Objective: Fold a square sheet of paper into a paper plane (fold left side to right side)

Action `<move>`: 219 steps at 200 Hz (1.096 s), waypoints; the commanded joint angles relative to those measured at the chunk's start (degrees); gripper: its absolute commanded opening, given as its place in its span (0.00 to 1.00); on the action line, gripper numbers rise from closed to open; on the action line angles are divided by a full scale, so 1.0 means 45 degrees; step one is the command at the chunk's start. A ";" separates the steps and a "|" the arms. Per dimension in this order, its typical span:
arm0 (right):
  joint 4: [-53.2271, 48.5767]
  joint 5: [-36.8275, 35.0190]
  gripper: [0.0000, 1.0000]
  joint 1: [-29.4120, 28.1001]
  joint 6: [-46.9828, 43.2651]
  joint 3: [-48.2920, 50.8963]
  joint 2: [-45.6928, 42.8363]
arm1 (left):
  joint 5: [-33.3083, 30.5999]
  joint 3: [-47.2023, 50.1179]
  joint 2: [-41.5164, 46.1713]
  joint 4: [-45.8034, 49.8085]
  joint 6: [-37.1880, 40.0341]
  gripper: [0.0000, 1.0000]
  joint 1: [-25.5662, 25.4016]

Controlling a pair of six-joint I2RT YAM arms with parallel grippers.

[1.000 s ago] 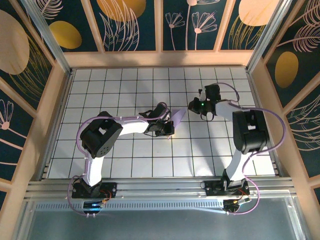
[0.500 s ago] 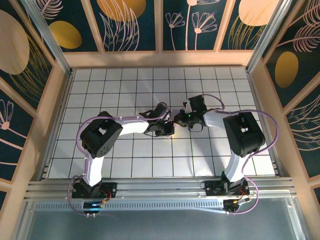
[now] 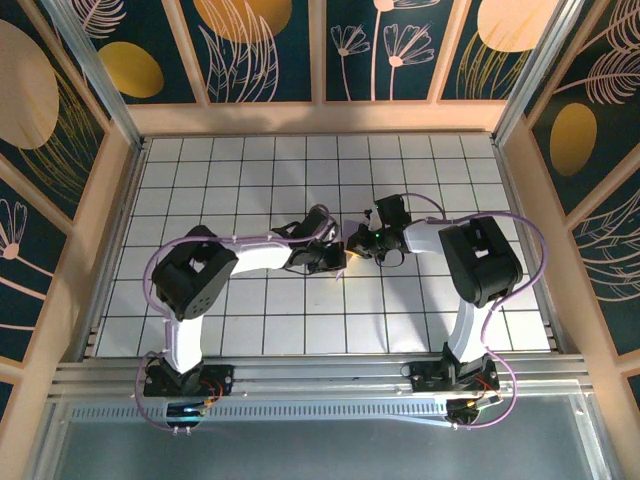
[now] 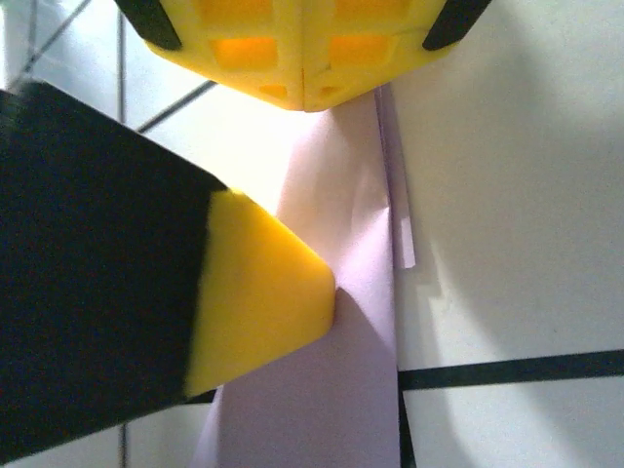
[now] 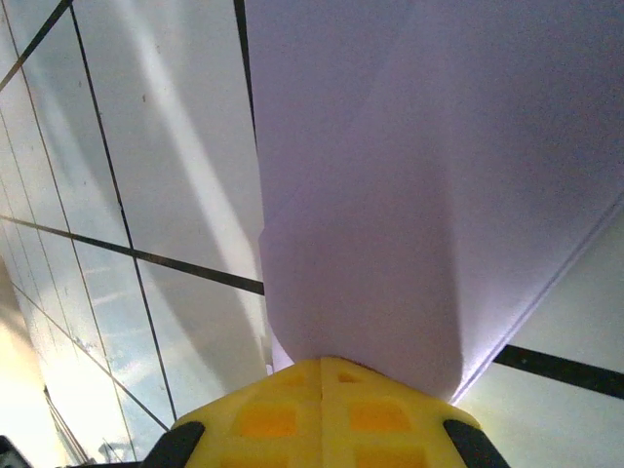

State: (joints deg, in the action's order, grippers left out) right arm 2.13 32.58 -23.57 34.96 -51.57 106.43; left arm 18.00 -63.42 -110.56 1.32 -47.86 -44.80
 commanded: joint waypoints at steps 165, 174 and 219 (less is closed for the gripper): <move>-0.2759 -0.0579 0.00 0.0240 -0.1949 -0.0551 0.1058 | 0.3854 0.2284 -0.0280 -0.5021 -0.2395 0.00 0.0638; -0.2779 -0.0616 0.00 0.0242 -0.1949 -0.0532 0.1055 | 0.3877 0.2281 -0.0327 -0.5075 -0.2420 0.00 0.0638; -0.2759 -0.0696 0.00 0.0235 -0.1910 -0.0434 0.1094 | 0.3961 0.2357 -0.0535 -0.5340 -0.2576 0.00 0.0619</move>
State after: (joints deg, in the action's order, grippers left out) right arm -3.31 35.03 -22.61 27.31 -55.13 108.29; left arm 34.33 -51.81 -111.44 -20.56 -58.46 -41.93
